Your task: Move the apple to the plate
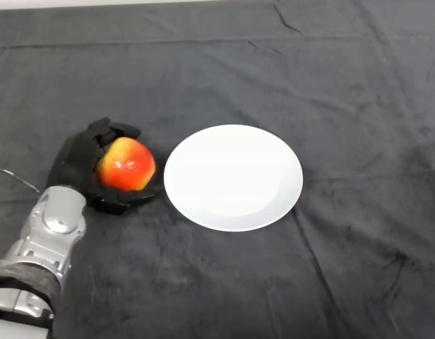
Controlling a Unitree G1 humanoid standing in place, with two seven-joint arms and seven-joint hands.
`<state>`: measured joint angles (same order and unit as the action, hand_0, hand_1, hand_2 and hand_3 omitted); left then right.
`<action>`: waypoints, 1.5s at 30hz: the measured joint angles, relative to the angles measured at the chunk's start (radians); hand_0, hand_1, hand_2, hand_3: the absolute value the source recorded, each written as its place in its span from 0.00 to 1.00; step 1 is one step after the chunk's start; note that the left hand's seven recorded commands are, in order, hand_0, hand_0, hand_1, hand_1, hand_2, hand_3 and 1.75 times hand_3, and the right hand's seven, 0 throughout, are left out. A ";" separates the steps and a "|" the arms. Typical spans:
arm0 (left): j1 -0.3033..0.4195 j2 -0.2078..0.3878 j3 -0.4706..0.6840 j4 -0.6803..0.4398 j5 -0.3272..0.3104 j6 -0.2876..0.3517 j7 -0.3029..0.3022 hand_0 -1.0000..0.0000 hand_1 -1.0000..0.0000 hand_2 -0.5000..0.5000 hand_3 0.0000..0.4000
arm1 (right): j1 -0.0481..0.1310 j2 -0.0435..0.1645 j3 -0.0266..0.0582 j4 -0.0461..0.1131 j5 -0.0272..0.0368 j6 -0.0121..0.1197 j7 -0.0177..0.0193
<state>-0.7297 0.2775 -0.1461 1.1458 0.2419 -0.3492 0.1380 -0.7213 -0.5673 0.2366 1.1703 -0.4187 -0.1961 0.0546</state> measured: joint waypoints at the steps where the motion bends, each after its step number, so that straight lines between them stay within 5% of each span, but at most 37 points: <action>1: -0.001 -0.007 0.000 0.000 0.003 -0.001 0.007 0.00 0.00 0.50 1.00 | 0.000 0.000 0.0000 0.000 0.0000 0.000 0.0000; 15: -0.002 -0.030 -0.045 -0.002 0.040 -0.067 0.114 0.00 0.00 0.50 1.00 | 0.000 0.000 0.0000 0.000 -0.0001 0.000 0.0000; 30: -0.013 -0.101 -0.168 -0.117 0.075 -0.087 0.140 0.00 0.00 0.50 1.00 | 0.000 0.000 -0.0003 0.000 0.0009 0.000 0.0000; 45: -0.072 -0.123 -0.305 -0.100 0.094 -0.107 0.188 0.00 0.00 0.50 1.00 | 0.000 0.000 -0.0003 0.000 0.0007 0.000 0.0000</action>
<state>-0.8015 0.1540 -0.4511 1.0460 0.3363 -0.4559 0.3259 -0.7216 -0.5677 0.2363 1.1703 -0.4181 -0.1963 0.0546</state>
